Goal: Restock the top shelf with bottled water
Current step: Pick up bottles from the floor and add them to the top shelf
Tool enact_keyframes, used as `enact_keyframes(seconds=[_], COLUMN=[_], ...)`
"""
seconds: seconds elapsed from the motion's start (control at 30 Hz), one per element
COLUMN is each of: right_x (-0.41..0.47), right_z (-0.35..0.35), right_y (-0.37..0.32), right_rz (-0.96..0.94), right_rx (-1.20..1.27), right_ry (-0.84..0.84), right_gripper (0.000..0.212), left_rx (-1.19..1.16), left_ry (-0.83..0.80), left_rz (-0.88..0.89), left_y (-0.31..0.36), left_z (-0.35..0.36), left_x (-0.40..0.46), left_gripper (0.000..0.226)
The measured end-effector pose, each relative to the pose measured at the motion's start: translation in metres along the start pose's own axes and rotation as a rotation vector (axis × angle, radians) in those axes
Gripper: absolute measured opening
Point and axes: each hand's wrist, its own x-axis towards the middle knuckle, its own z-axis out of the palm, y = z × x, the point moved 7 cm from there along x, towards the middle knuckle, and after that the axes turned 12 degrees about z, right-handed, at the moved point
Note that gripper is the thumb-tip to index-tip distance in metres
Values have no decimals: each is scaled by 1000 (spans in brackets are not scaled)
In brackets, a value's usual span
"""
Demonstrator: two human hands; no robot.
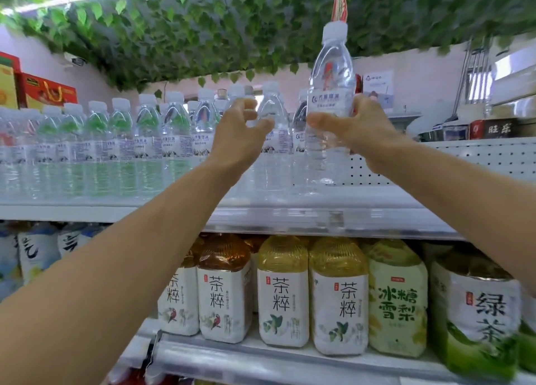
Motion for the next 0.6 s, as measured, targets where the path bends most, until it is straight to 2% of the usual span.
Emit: enact_keyframes(seconds=[0.17, 0.23, 0.33, 0.47, 0.6], right_x=[24, 29, 34, 33, 19], right_z=[24, 32, 33, 31, 24], right_y=[32, 42, 48, 55, 67], right_rz=[73, 83, 103, 151, 177], right_rx=[-28, -67, -112, -188, -322], right_ry=[1, 22, 51, -31, -11], right_gripper=[66, 69, 74, 81, 95], left_rx=[263, 395, 470, 620, 727], left_ry=[-79, -146, -236, -323, -352], left_rz=[157, 170, 139, 160, 223], left_y=[17, 17, 10, -3, -12], left_z=[3, 7, 15, 27, 32], left_x=[28, 37, 44, 49, 53], left_gripper=[56, 61, 68, 75, 75])
